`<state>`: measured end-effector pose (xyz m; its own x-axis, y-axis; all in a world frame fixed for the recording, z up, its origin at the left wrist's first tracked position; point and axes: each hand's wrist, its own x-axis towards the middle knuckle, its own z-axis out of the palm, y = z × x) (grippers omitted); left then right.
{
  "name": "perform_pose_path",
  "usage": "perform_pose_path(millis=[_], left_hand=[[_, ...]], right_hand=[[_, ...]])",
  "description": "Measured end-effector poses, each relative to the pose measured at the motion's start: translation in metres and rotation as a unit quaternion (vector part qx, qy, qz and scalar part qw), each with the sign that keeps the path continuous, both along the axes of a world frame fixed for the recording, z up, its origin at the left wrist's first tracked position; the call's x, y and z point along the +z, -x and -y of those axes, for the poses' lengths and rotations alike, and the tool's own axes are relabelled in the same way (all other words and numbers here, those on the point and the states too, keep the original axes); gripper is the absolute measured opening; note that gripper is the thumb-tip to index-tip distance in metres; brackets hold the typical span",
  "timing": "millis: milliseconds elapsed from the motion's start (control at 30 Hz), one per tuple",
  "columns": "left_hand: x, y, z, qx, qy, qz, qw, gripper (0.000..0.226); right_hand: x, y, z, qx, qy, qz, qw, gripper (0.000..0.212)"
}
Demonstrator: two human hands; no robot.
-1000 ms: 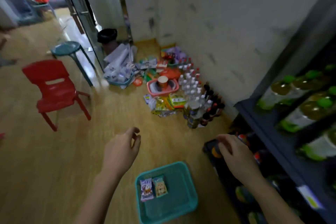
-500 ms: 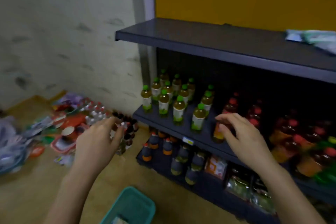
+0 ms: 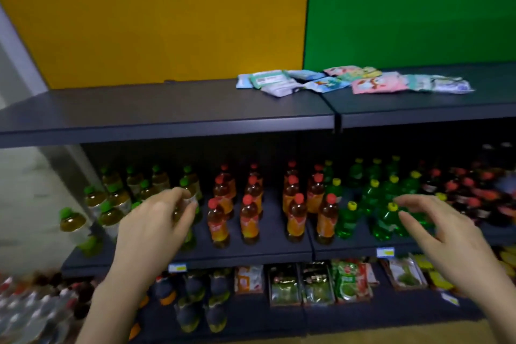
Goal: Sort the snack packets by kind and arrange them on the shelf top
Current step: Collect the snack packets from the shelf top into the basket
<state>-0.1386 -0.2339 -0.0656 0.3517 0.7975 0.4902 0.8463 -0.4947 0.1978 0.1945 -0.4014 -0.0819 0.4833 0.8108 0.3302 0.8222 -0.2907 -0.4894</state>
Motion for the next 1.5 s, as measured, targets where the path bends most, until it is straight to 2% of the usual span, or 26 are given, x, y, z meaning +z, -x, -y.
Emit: perform_pose_path(millis=[300, 433, 667, 833, 933, 1033, 1100, 1200, 1267, 1333, 1400, 1500], left_hand=[[0.022, -0.142, -0.059, -0.004, -0.038, 0.064, 0.997, 0.02], [0.033, -0.172, -0.086, 0.018, -0.043, 0.069, 0.997, 0.028], [0.051, -0.204, -0.149, 0.05, -0.024, 0.071, 0.996, 0.024], [0.071, -0.234, -0.198, 0.039, 0.026, 0.043, 0.998, 0.026], [0.082, -0.258, -0.234, 0.004, 0.037, 0.016, 0.999, 0.029], [0.085, -0.281, -0.262, -0.029, 0.073, -0.022, 0.997, 0.042], [0.082, -0.294, -0.277, -0.046, 0.108, -0.054, 0.992, 0.052], [0.076, -0.305, -0.29, -0.06, 0.14, -0.102, 0.983, 0.058], [0.075, -0.307, -0.293, -0.062, 0.162, -0.119, 0.978, 0.065], [0.077, -0.304, -0.295, -0.056, 0.2, -0.097, 0.973, 0.067], [0.081, -0.3, -0.295, -0.047, 0.272, -0.047, 0.96, 0.058], [0.083, -0.294, -0.294, -0.019, 0.315, -0.017, 0.949, 0.041]], right_hand=[[0.043, -0.12, -0.081, 0.043, -0.071, 0.047, 0.995, 0.02], [0.063, -0.15, -0.132, 0.072, -0.069, 0.045, 0.994, 0.021], [0.082, -0.179, -0.223, 0.094, -0.033, 0.024, 0.995, 0.02], [0.094, -0.193, -0.287, 0.115, 0.004, 0.035, 0.993, 0.025], [0.101, -0.199, -0.328, 0.087, 0.052, 0.042, 0.994, 0.039], [0.1, -0.202, -0.359, 0.074, 0.095, 0.092, 0.988, 0.055], [0.1, -0.202, -0.372, 0.106, 0.129, 0.104, 0.98, 0.065], [0.101, -0.203, -0.381, 0.191, 0.183, 0.076, 0.961, 0.063], [0.102, -0.206, -0.383, 0.21, 0.206, 0.072, 0.953, 0.071], [0.106, -0.209, -0.382, 0.202, 0.221, 0.093, 0.95, 0.08], [0.11, -0.211, -0.38, 0.197, 0.24, 0.124, 0.942, 0.081], [0.111, -0.211, -0.378, 0.209, 0.229, 0.131, 0.941, 0.067]])
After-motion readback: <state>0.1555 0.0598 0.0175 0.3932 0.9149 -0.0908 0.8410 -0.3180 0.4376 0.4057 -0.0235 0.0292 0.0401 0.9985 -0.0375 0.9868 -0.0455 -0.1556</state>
